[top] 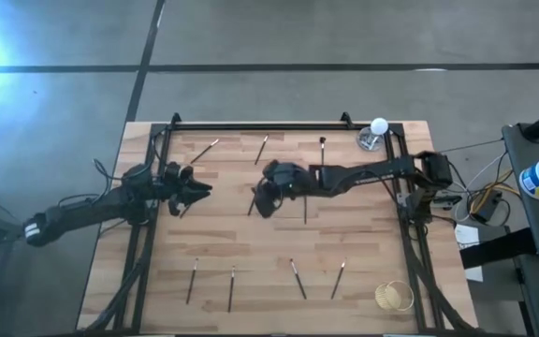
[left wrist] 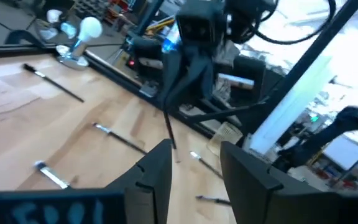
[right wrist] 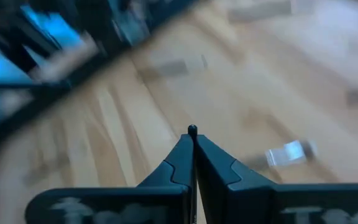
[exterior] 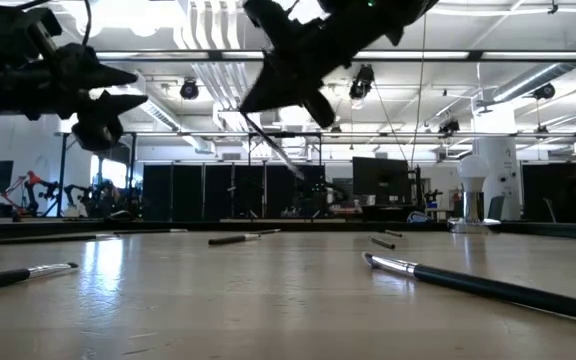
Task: Pick & Place Makeup Brushes
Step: Put the eyeshadow brush into the makeup brush holder
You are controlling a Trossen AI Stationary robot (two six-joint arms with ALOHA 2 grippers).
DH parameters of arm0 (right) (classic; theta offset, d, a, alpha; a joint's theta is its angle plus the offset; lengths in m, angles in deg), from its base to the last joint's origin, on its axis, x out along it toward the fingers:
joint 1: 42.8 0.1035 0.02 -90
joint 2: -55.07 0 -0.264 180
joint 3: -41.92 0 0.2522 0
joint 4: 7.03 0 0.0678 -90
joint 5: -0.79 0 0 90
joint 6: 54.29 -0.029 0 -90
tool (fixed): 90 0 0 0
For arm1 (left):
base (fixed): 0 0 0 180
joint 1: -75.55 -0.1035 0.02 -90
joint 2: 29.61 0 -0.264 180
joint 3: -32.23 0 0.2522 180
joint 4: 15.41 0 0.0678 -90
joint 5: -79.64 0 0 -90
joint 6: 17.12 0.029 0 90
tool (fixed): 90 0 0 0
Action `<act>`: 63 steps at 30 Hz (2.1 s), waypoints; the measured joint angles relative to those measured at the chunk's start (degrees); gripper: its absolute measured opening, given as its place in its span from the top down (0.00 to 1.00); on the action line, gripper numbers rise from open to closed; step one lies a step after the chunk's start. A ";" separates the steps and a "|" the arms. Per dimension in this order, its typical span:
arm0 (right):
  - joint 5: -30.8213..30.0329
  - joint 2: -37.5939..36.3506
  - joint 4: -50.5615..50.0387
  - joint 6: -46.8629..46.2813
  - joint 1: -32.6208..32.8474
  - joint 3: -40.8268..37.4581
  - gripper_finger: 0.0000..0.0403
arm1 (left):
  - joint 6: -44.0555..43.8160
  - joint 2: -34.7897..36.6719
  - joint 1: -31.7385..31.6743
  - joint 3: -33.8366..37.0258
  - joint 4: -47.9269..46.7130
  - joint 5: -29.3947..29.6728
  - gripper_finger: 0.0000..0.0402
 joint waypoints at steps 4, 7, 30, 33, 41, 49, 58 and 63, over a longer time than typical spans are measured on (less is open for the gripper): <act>-0.02 0.48 11.75 2.10 -1.21 0.02 0.98 | -1.21 -0.97 1.58 0.00 0.19 3.29 0.68; -1.18 0.55 20.13 4.19 -1.77 0.02 0.98 | -1.30 -1.70 2.46 0.00 1.48 4.03 0.68; -2.78 0.52 43.25 8.89 -2.46 0.11 0.98 | 5.52 -19.92 9.12 -6.57 18.95 9.38 0.68; -2.78 0.52 44.02 9.25 -2.46 0.13 0.98 | 7.19 -23.61 9.78 -8.91 18.46 9.50 0.68; -2.75 0.52 44.88 11.21 -2.44 0.13 0.98 | 8.80 -30.04 9.85 -11.58 26.66 9.19 0.68; -2.75 0.52 45.40 11.83 -2.44 0.13 0.98 | 9.79 -34.14 10.26 -13.72 28.84 8.40 0.68; -2.75 0.48 46.02 12.68 -2.44 0.13 0.98 | 12.64 -36.85 10.39 -15.19 28.37 8.42 0.84; -2.75 0.35 46.38 13.70 -2.44 0.20 0.98 | 12.73 -34.38 10.35 -15.15 27.68 8.41 0.97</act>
